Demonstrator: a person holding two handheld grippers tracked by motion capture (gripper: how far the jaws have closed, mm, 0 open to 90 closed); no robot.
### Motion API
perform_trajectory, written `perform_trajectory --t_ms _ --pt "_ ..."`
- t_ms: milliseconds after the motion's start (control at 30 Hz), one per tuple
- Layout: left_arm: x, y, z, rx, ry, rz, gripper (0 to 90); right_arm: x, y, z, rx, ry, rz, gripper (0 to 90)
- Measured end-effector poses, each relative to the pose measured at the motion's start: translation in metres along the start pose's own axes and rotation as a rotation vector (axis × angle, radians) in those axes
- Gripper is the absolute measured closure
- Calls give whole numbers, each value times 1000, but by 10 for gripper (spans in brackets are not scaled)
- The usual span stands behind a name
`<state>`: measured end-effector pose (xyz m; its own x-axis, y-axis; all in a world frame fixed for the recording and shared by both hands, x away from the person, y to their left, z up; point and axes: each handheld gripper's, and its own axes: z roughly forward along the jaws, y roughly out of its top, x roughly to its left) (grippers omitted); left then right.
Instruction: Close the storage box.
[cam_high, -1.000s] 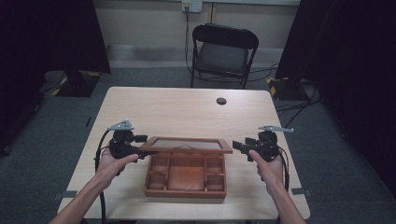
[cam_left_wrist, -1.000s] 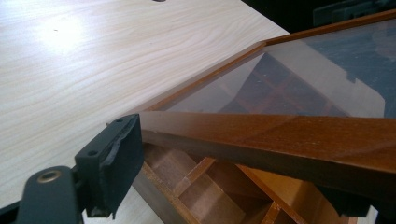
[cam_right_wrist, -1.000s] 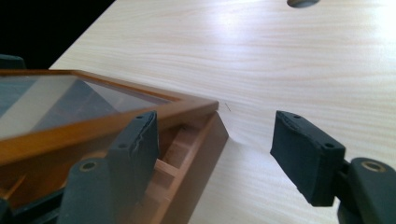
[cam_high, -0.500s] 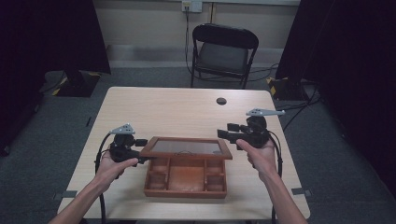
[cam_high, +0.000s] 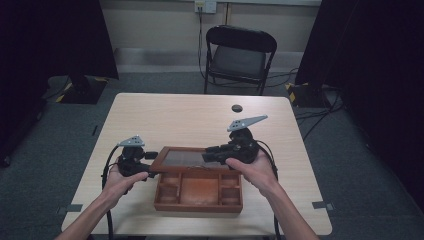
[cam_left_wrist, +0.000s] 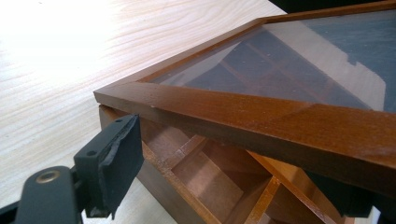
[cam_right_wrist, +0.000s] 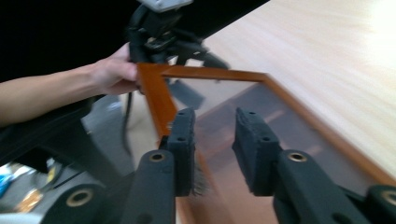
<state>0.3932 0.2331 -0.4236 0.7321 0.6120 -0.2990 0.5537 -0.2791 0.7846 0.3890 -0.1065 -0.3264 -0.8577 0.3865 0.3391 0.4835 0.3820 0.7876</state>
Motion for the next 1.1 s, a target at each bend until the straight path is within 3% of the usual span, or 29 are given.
perform_trajectory --t_ms 133,333,800,967,1067,1100 --pt "1 -1 1 9 -12 9 156 1 0 10 35 43 -1 772" --pt "1 -2 1 3 -23 -2 156 2 -2 16 77 91 14 785" --pt "2 -4 3 12 -18 5 157 4 -3 24 129 82 11 812" --pt "5 -4 4 17 -17 -2 157 4 -3 25 134 77 -17 818" --pt "8 -6 6 46 28 6 159 4 -4 25 142 82 -21 819" --pt "10 -7 7 56 37 -10 160 4 -5 26 144 84 -27 820"
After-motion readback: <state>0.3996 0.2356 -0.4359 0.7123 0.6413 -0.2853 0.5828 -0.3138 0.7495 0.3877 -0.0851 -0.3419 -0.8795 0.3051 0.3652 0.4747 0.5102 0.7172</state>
